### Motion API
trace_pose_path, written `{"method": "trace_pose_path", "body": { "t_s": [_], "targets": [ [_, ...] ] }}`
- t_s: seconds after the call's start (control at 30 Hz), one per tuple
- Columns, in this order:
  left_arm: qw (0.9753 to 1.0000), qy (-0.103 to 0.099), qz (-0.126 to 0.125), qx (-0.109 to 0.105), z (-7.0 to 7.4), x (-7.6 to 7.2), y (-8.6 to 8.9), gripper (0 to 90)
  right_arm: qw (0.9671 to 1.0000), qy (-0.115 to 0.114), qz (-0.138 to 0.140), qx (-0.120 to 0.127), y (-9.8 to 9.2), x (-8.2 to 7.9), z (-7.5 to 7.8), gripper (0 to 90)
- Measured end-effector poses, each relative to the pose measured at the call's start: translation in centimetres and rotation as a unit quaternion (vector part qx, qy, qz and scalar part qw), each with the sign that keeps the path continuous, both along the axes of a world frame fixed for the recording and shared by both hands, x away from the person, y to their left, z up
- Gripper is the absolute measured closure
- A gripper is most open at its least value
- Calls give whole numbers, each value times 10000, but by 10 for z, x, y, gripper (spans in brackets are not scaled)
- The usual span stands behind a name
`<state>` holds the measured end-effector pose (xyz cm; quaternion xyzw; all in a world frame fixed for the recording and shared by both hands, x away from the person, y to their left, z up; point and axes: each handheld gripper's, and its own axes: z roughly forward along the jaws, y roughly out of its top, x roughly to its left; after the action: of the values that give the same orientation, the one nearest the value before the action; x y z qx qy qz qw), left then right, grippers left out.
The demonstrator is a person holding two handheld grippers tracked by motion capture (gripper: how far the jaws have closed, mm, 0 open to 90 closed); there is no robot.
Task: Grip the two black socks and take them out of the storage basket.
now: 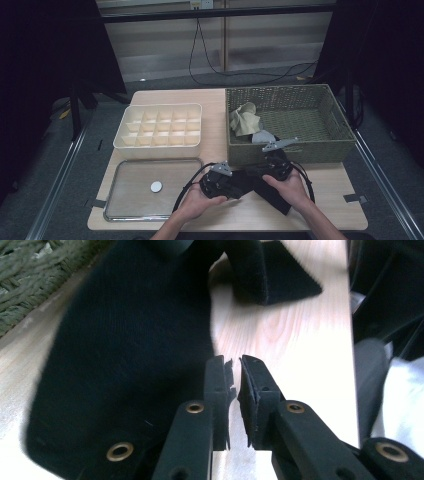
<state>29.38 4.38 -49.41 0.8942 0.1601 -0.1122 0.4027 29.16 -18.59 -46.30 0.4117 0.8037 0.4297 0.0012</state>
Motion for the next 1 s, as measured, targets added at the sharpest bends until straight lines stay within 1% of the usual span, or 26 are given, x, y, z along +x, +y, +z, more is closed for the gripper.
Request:
{"method": "trace_pose_path", "body": {
  "t_s": [0.03,0.07,0.1,0.13,0.17,0.2,0.23,0.27,0.3,0.33,0.37,0.4,0.5,0.53,0.57,0.6,0.63,0.67,0.7,0.73,0.8,0.83,0.9,0.93,0.97,1.0],
  "targets": [
    [10000,-27,-11,36,0,1,0,824,10000,-63,-53,42,-1,-2,3,880],
    [10000,-18,82,41,-1,0,0,825,9999,-103,-63,83,-1,-3,5,881],
    [9999,-24,100,33,-3,1,0,825,9998,-148,-55,116,-1,-5,8,880],
    [9998,-43,168,121,-3,2,-1,825,9997,-199,-45,159,0,-6,10,880],
    [9997,-10,204,93,-4,3,-1,825,9994,-265,-43,208,1,-8,12,880],
    [9994,-47,305,141,-4,4,-1,824,9992,-295,11,264,2,-10,13,880],
    [9993,-64,341,145,-4,5,-1,823,9988,-393,42,286,4,-13,15,880],
    [9992,-53,358,148,-4,6,-1,817,9986,-442,53,303,5,-14,16,880],
    [9990,-49,426,160,-4,6,-1,816,9985,-443,90,321,6,-16,16,880],
    [9987,-137,450,170,-5,8,0,811,9984,-437,124,343,7,-17,16,880],
    [9985,-104,491,198,-6,8,0,810,9983,-417,151,372,7,-18,15,880],
    [9983,-79,553,173,-6,9,1,809,9983,-358,190,419,8,-20,13,879],
    [9980,-105,597,182,-6,12,3,807,9986,-236,301,367,10,-24,7,879],
    [9976,-112,661,166,-7,12,3,807,9986,-220,336,332,11,-24,5,878],
    [9972,-113,730,104,-8,13,3,807,9985,-208,368,346,11,-24,4,878],
    [9971,-102,740,158,-8,14,5,807,9984,-174,371,378,12,-24,4,878],
    [9965,-129,819,87,-9,15,5,806,9982,-156,400,410,13,-24,3,878],
    [9963,-116,841,120,-8,16,6,803,9981,-130,446,408,14,-24,2,877],
    [9961,-102,868,133,-7,16,8,802,9981,-102,479,361,16,-24,0,877],
    [9958,-118,901,89,-7,17,9,800,9982,-72,493,338,17,-24,-1,876],
    [9952,-136,964,76,-5,19,14,793,9978,19,589,288,20,-26,-7,873],
    [9948,-145,1004,86,-4,20,17,785,9980,77,582,229,21,-27,-10,872],
    [9941,-141,1075,21,-1,20,24,784,9978,123,641,130,22,-29,-14,867],
    [9942,-158,1063,56,1,21,28,784,9977,153,650,104,22,-29,-16,867],
    [9938,-164,1100,8,2,21,31,784,9976,199,652,101,22,-29,-18,865],
    [9938,-164,1100,8,2,21,31,783,9976,199,652,101,22,-29,-18,865]
  ]
}}
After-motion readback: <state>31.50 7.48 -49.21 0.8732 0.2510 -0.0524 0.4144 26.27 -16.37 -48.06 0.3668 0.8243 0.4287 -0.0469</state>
